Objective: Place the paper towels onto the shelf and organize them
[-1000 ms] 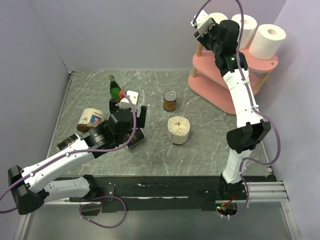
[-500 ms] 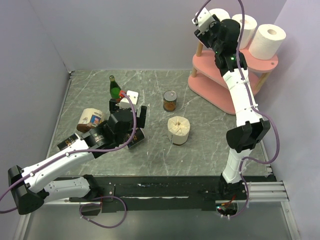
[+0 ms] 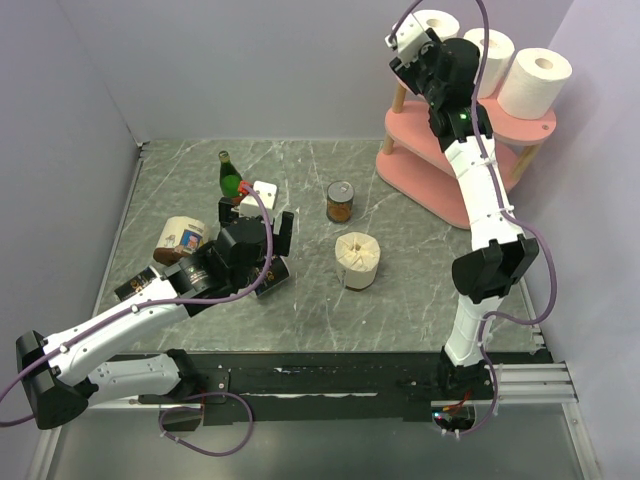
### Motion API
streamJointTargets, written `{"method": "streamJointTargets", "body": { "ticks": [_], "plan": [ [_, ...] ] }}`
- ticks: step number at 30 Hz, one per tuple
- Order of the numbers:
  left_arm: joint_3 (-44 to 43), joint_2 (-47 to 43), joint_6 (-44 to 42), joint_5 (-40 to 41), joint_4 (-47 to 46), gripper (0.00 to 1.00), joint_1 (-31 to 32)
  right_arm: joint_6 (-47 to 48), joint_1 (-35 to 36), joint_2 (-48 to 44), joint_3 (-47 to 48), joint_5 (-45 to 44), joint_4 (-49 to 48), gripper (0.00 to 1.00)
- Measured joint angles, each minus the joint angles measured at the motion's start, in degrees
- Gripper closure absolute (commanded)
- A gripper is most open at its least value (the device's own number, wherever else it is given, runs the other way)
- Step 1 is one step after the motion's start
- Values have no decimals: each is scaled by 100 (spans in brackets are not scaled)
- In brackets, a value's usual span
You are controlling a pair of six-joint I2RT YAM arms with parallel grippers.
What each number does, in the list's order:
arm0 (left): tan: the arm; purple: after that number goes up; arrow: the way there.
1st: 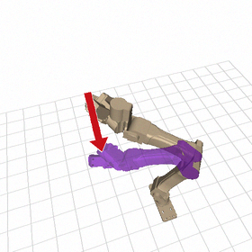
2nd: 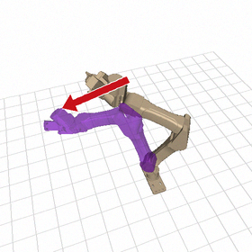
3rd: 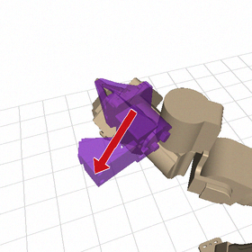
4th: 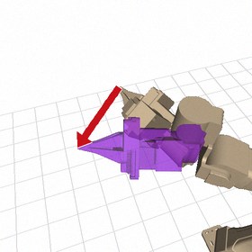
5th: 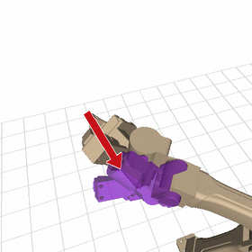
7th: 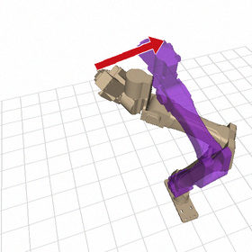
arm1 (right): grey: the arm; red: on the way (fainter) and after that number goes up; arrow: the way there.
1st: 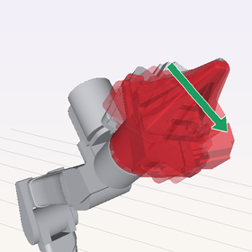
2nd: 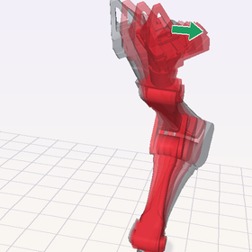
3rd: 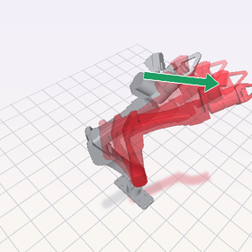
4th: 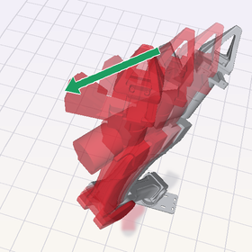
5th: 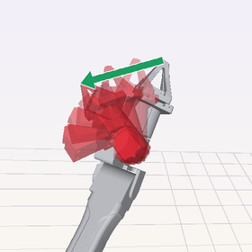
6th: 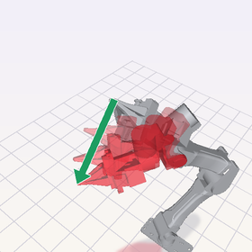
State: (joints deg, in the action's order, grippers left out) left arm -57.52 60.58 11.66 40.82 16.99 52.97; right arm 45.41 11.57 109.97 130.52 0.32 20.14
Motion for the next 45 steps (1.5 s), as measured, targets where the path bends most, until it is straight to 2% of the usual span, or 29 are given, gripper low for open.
{"method": "streamJointTargets", "body": {
  "ticks": [7, 12, 16, 17, 20, 31, 36, 40, 45],
  "plan": [
    [0, -4, -15, 15, -4, 4, 0, -334, 26, -63, -48, -63, -24, 37],
    [2, -28, -35, 101, -37, 4, 0, -743, 332, -859, -1217, -514, -223, 33],
    [7, -70, -44, 166, -57, 4, 0, -1119, 868, -1425, -1873, -883, -304, 38],
    [11, -76, -44, 173, -68, 4, 0, -1152, 992, -1508, -1976, -946, -409, 42],
    [20, -98, -42, 175, -109, 4, 2, -1008, 1320, -1539, -2127, -1228, -894, 45],
    [37, -186, -39, 168, -138, 4, 17, -243, 1384, 566, -426, -2085, -2157, 46],
    [105, -350, -42, 151, -175, 4, 28, -181, 1316, 1447, -13, -2201, -2656, 46],
    [105, -356, -44, 149, -225, 4, 33, -249, 1252, 1884, 284, -2197, -2824, 46],
    [105, -328, -42, 149, -214, 4, 33, -254, 1172, 1974, 363, -2190, -3189, 45]
  ]
}}
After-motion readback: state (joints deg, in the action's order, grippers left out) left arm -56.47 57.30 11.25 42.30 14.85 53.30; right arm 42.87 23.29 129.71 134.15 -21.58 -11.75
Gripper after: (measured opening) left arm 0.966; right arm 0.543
